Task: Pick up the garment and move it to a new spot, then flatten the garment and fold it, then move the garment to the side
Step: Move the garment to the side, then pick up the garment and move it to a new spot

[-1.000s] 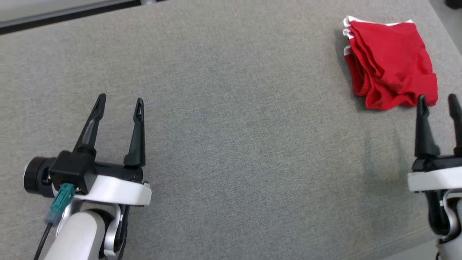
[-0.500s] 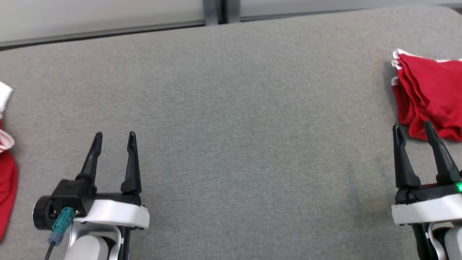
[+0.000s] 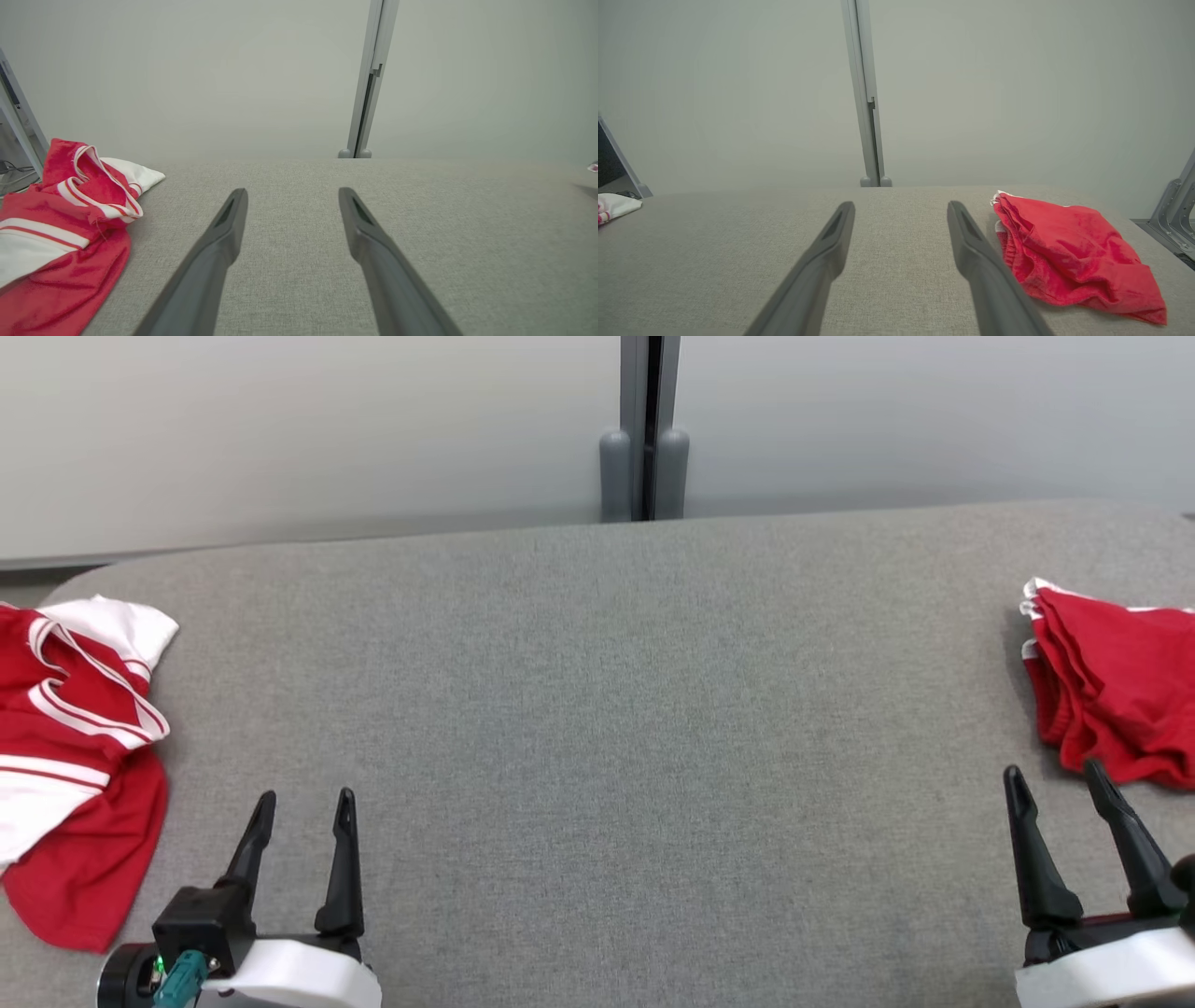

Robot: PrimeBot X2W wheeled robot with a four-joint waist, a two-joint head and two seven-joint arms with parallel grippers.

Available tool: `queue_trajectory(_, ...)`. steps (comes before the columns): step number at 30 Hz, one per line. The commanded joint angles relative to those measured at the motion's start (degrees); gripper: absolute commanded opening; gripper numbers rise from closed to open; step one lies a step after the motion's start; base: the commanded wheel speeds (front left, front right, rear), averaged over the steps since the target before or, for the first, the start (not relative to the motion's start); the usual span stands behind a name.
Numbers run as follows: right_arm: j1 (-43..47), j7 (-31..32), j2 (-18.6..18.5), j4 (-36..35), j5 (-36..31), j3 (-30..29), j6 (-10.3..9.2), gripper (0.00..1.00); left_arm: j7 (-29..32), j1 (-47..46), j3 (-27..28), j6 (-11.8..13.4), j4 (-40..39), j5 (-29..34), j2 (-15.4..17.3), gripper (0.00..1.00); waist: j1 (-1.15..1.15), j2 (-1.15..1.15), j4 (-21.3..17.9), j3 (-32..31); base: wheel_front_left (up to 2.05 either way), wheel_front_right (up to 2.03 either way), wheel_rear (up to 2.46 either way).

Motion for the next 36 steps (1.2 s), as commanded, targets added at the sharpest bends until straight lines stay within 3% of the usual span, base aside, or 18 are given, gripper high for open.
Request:
queue_trajectory(1,1.06,0.47,-0.07,-0.44,-0.2,-0.5,-0.02,1.0,0.0,0.8,-0.06,0.0,0.21,-0.53,0.34,1.0,0.0,0.0,0.1,-1.8,0.0,0.0,0.0)
queue_trajectory(11,5.86,3.3,0.93,-3.76,-0.64,-1.31,-0.02,1.0,0.84,4.34,-0.22,0.92,-0.16,-0.96,1.19,1.0,0.0,0.0,0.02,-5.56,0.0,0.0,0.0)
queue_trajectory(29,6.26,4.42,0.69,-5.14,-1.01,-1.63,-0.02,1.0,1.25,3.79,-0.73,1.33,-1.21,-1.4,1.55,1.0,0.0,0.0,0.14,-5.38,0.0,0.0,0.0)
queue_trajectory(36,6.31,4.49,0.89,-5.78,-1.12,-2.31,-0.02,1.0,1.16,2.06,-0.7,0.69,-0.9,-1.82,1.57,1.0,0.0,0.0,2.26,-4.63,0.0,0.0,0.0)
